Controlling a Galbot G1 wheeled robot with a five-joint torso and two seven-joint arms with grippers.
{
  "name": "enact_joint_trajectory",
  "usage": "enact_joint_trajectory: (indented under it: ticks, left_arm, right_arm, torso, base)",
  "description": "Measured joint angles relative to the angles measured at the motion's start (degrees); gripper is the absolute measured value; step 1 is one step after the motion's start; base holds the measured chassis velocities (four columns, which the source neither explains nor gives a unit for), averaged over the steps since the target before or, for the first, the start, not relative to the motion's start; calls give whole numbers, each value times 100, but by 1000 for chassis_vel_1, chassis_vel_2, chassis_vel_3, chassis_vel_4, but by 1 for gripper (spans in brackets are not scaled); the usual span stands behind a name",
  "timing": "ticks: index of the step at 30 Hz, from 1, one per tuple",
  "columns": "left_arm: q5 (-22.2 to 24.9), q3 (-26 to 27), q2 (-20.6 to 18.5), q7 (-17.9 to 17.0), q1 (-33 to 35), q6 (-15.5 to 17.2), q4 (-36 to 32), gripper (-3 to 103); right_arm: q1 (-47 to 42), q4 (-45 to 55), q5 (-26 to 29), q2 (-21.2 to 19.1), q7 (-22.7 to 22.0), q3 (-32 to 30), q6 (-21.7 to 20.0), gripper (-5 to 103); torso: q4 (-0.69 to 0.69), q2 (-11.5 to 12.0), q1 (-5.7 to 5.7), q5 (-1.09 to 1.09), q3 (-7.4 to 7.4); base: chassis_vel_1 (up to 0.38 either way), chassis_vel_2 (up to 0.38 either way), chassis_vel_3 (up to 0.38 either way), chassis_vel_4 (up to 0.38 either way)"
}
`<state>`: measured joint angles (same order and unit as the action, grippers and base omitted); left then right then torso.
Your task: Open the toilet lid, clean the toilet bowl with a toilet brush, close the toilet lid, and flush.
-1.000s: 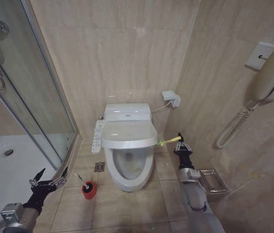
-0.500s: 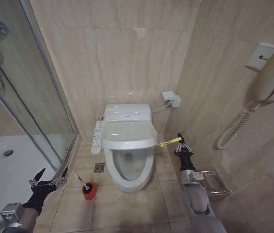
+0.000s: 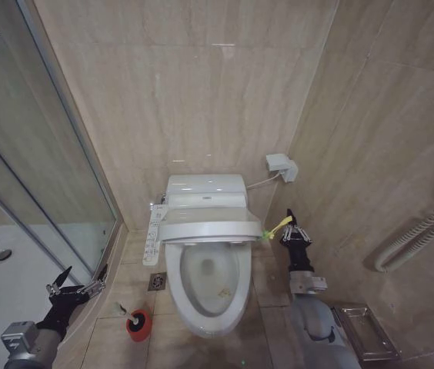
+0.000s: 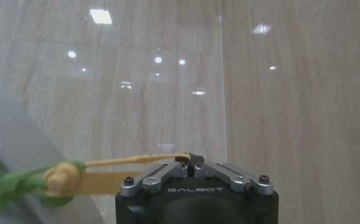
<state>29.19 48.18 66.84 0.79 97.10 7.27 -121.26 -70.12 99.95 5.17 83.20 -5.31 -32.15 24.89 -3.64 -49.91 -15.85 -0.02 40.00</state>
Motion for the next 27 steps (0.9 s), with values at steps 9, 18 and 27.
enact_joint_trajectory:
  ticks: [9,18,27]
  left_arm:
    - [0,0,0,0,0,0,0,100]
    - [0,0,0,0,0,0,0,100]
    - [0,0,0,0,0,0,0,100]
  right_arm:
    - [82,-23,-192,-15,-11,0,74,1]
    - [626,-190,-330,-293,-396,150,-318,1]
    - [1185,-495,0,-607,-680,271,-740,1]
  torso:
    - [1,-1,2,0,0]
    - [3,0,0,0,0]
    - [5,0,0,0,0]
  base:
    - [20,-42,-34,35]
    - [0,0,0,0]
    - [0,0,0,0]
